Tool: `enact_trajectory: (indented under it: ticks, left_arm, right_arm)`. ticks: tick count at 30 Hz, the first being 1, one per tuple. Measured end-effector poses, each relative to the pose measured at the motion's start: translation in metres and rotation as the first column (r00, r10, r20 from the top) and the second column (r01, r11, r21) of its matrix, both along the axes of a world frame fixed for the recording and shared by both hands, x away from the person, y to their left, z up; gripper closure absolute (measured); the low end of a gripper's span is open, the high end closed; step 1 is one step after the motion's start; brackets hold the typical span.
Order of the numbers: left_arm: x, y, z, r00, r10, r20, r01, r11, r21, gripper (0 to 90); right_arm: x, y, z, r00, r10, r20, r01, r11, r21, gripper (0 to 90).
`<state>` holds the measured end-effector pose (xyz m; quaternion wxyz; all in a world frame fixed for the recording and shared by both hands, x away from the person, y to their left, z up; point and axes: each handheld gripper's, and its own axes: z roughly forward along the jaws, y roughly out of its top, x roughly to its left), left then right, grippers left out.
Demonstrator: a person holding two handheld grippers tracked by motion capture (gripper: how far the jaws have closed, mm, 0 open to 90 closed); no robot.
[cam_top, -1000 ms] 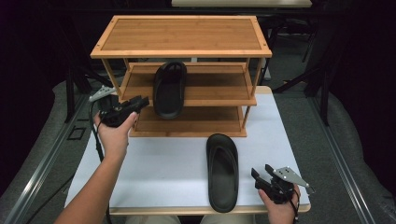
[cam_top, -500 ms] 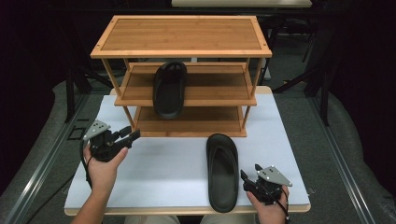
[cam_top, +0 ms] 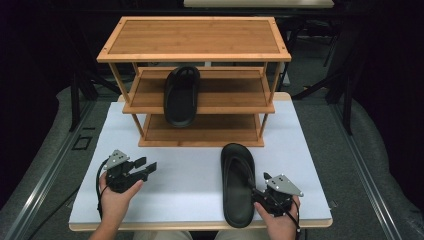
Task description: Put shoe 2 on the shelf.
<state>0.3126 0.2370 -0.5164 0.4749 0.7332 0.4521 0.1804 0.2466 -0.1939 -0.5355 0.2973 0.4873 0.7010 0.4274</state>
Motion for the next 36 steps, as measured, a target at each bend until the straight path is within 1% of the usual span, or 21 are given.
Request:
enact_trajectory:
  ticks: [1,2,3,4,6,7,8,9,11,17,20,22,26,27,28,29,30,32,33,34,36]
  left_arm:
    - [0.001,-0.002,-0.004,0.9999,-0.006,-0.011,0.006,1.0,0.002,48.5]
    - [0.001,-0.002,-0.004,0.9999,-0.006,-0.011,0.006,1.0,0.002,48.2]
    - [0.001,-0.003,-0.007,0.9998,-0.007,-0.02,0.007,1.0,0.006,48.2]
    - [0.001,-0.004,-0.01,0.9995,-0.01,-0.029,0.01,0.9999,0.008,48.0]
    - [0.001,-0.006,-0.012,0.9993,-0.014,-0.036,0.015,0.9996,0.022,47.4]
    - [0.002,-0.008,-0.013,0.9993,-0.014,-0.035,0.015,0.9995,0.029,47.2]
    - [0.002,-0.009,-0.014,0.9993,-0.013,-0.035,0.015,0.999,0.043,46.8]
    - [0.002,-0.009,-0.014,0.9994,-0.015,-0.033,0.017,0.9987,0.048,46.8]
    - [0.002,-0.008,-0.015,0.9991,-0.019,-0.038,0.021,0.9983,0.054,46.8]
    - [0.003,-0.004,-0.017,0.9989,-0.009,-0.046,0.011,0.9991,0.04,46.4]
    - [0.004,-0.004,-0.017,0.9988,-0.009,-0.047,0.011,0.9992,0.037,46.4]
    - [0.003,-0.004,-0.017,0.9989,-0.01,-0.046,0.012,0.9993,0.036,46.4]
    - [0.003,-0.004,-0.017,0.9989,-0.013,-0.045,0.014,0.9993,0.034,46.5]
    - [0.004,-0.004,-0.018,0.9989,-0.013,-0.046,0.015,0.9994,0.033,46.5]
    - [0.004,-0.004,-0.018,0.9988,-0.013,-0.047,0.014,0.9994,0.031,46.5]
    - [0.004,-0.004,-0.018,0.9986,-0.016,-0.05,0.017,0.9994,0.029,46.5]
    - [0.004,-0.004,-0.018,0.9986,-0.017,-0.051,0.019,0.9995,0.027,46.5]
    - [0.004,-0.004,-0.018,0.9984,-0.02,-0.052,0.021,0.9994,0.026,46.5]
    - [0.004,-0.004,-0.018,0.9984,-0.021,-0.052,0.023,0.9994,0.027,46.5]
    - [0.004,-0.004,-0.018,0.9985,-0.021,-0.051,0.023,0.9994,0.027,46.6]
    - [0.004,-0.005,-0.018,0.9984,-0.023,-0.052,0.025,0.9993,0.028,46.6]
  right_arm:
    - [-0.004,0.002,-0.001,0.9997,0.005,0.023,-0.005,1.0,-0.026,39.5]
    - [-0.004,0.002,-0.001,0.9997,0.005,0.023,-0.005,1.0,-0.026,39.5]
    - [-0.005,0.003,-0.001,0.9994,0.007,0.035,-0.006,1.0,-0.029,39.5]
    - [-0.006,0.003,-0.002,0.999,0.019,0.04,-0.018,1.0,-0.025,39.5]
    - [-0.007,0.004,-0.003,0.9986,0.025,0.048,-0.024,1.0,-0.016,40.8]
    - [-0.007,0.004,-0.003,0.9989,0.027,0.038,-0.027,0.999,-0.017,41.9]
    - [-0.007,0.004,-0.005,0.9987,0.035,0.037,-0.035,0.999,0.0,42.6]
    - [-0.007,0.003,-0.006,0.999,0.036,0.025,-0.036,0.999,0.008,43.4]
    - [-0.007,0.003,-0.007,0.9991,0.04,0.015,-0.04,0.999,0.022,44.9]
    - [-0.008,0.002,-0.008,0.999,0.044,-0.007,-0.044,0.999,0.022,47.4]
    - [-0.008,0.003,-0.008,0.999,0.045,-0.008,-0.044,0.999,0.023,48.8]
    - [-0.008,0.004,-0.008,0.9986,0.048,-0.021,-0.047,0.999,0.016,52.5]
    - [-0.007,0.003,-0.01,0.9966,0.036,-0.074,-0.036,0.999,-0.001,62.4]
    - [-0.006,0.002,-0.011,0.9958,0.045,-0.081,-0.043,0.999,0.018,63.6]
    - [-0.005,-0.001,-0.01,0.992,0.059,-0.112,-0.054,0.998,0.045,67.8]
    - [-0.005,-0.001,-0.01,0.992,0.059,-0.112,-0.054,0.998,0.045,67.8]
    - [-0.003,-0.002,-0.01,0.9895,0.081,-0.119,-0.074,0.995,0.064,72.2]
    - [-0.003,-0.002,-0.009,0.9885,0.086,-0.124,-0.079,0.995,0.057,73.5]
    - [-0.003,-0.003,-0.008,0.9896,0.077,-0.122,-0.072,0.997,0.041,74.9]
    - [-0.001,-0.004,-0.007,0.9914,0.057,-0.117,-0.056,0.998,0.014,76.5]
    - [0.003,-0.01,-0.007,0.9926,0.043,-0.113,-0.043,0.999,0.006,78.6]
